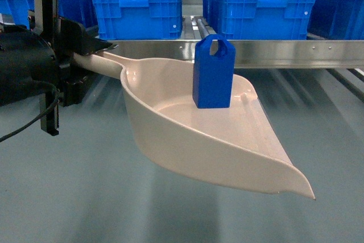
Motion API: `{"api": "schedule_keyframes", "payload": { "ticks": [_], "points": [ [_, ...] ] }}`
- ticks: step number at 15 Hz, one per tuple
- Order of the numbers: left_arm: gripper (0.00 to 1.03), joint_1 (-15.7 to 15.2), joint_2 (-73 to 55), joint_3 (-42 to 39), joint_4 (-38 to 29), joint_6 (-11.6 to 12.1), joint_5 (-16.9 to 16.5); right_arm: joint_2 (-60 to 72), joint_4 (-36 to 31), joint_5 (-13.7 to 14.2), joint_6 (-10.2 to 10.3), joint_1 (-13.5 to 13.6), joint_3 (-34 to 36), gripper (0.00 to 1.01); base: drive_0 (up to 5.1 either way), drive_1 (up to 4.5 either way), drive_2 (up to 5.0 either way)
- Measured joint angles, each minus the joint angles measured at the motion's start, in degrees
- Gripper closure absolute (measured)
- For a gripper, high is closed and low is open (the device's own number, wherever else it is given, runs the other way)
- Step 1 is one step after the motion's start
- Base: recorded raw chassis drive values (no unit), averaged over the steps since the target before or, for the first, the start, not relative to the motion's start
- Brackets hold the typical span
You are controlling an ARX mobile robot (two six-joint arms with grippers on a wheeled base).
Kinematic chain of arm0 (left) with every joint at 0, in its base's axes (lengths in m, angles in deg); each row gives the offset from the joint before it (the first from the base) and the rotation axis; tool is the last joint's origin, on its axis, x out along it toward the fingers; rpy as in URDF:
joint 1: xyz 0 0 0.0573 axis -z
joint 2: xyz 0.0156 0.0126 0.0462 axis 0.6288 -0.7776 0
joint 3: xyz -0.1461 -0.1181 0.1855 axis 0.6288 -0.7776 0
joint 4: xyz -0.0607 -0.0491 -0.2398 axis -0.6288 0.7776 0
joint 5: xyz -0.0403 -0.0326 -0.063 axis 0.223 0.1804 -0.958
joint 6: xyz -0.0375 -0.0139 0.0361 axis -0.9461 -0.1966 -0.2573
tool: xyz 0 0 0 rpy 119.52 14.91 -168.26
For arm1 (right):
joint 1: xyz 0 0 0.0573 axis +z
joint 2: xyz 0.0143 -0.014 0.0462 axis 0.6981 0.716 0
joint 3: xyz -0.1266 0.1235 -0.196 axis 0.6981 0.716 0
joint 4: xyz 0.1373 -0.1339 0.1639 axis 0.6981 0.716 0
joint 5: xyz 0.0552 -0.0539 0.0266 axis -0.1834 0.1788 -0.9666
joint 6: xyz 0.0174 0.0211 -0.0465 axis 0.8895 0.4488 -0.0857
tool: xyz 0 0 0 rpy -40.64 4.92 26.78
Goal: Place part in tray to right shelf
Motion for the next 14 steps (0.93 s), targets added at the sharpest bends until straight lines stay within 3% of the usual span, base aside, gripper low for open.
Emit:
{"api": "schedule_keyframes", "payload": {
  "ticks": [14],
  "points": [
    [0.9,-0.07,0.09,0.07,0.17,0.22,0.0,0.02,-0.07,0.02,0.0,0.02,0.0,0.03,0.0,4.19,-4.2]
  ]
}}
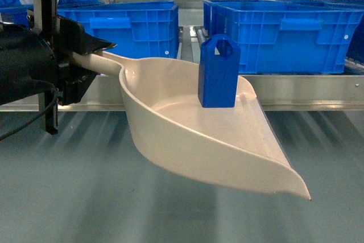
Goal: Place part in tray to right shelf
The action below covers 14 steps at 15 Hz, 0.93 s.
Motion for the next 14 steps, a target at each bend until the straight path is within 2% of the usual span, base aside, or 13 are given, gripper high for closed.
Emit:
{"api": "schedule_keyframes", "payload": {
  "ticks": [10,14],
  "points": [
    [0.9,0.0,0.02,0.0,-0.22,-0.15,-0.02,0.0,0.09,0.02,0.0,-0.02,0.0,0.03,0.1,4.27,-4.2],
    [0.9,-0.07,-0.11,0.07,-0.15,-0.09,0.02,0.33,0.13,0.0,0.0,-0.02,0.0,0.03,0.0,0.0,0.0]
  ]
}}
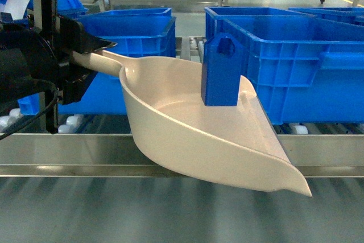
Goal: Place part in tray to right shelf
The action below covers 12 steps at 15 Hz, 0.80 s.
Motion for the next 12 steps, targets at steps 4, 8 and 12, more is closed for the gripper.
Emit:
{"api": "schedule_keyframes", "payload": {
  "ticks": [4,8,12],
  "points": [
    [0.9,0.0,0.0,0.0,0.04,0.02,0.02,0.0,0.0,0.0,0.0,0.0,0.0,0.03,0.0,0.0,0.0],
    [0.9,0.0,0.0,0.0,0.04,0.0,0.0,0.0,0.0,0.0,0.0,0.0,0.0,0.03,0.0,0.0,0.0],
    [0.9,0.0,0.0,0.0,0.02,0.02,0.0,0.0,0.0,0.0,0.0,0.0,0.0,0.03,0.0,0.0,0.0]
  ]
}}
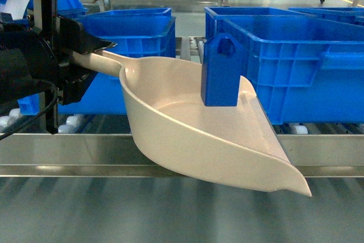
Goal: Place part in tray to right shelf
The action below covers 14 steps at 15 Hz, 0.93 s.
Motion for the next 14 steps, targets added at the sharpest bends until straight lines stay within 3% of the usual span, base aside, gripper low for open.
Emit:
{"api": "schedule_keyframes", "payload": {
  "ticks": [14],
  "points": [
    [0.9,0.0,0.0,0.0,0.0,-0.02,0.02,0.0,0.0,0.0,0.0,0.0,0.0,0.03,0.0,0.0,0.0]
  ]
}}
